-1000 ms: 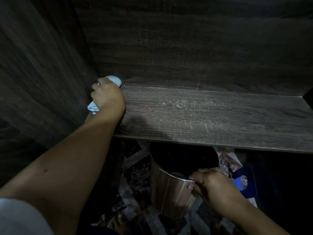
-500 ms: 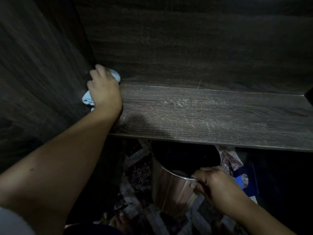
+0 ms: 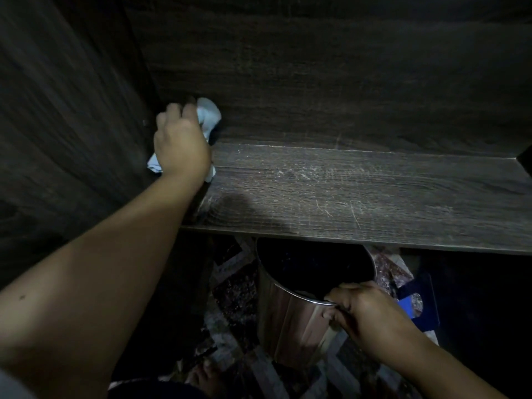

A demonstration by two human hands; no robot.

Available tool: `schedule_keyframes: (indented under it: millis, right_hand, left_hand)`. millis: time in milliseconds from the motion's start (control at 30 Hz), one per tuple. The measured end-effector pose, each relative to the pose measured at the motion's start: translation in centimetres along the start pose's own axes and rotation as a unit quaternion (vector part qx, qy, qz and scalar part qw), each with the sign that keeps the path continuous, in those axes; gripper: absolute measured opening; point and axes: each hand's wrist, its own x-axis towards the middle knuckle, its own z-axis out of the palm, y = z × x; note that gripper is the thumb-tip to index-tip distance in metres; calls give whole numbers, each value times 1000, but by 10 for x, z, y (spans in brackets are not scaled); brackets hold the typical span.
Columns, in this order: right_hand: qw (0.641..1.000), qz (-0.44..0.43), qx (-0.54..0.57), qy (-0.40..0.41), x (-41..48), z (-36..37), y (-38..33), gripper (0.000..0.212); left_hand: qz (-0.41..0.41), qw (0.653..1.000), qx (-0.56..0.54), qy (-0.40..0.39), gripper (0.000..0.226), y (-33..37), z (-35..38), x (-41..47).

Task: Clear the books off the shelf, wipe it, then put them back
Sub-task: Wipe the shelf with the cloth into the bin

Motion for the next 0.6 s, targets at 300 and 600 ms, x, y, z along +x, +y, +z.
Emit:
schedule_keyframes:
  millis: [300, 600]
  right_hand:
    - [1000, 4, -6, 2, 0, 5, 4, 15]
    - [1000, 9, 10, -9, -2, 2, 4, 12]
  left_hand:
    - [-40, 974, 61, -214, 61, 0, 24, -9]
    - [259, 954, 51, 140, 19, -4, 2, 12]
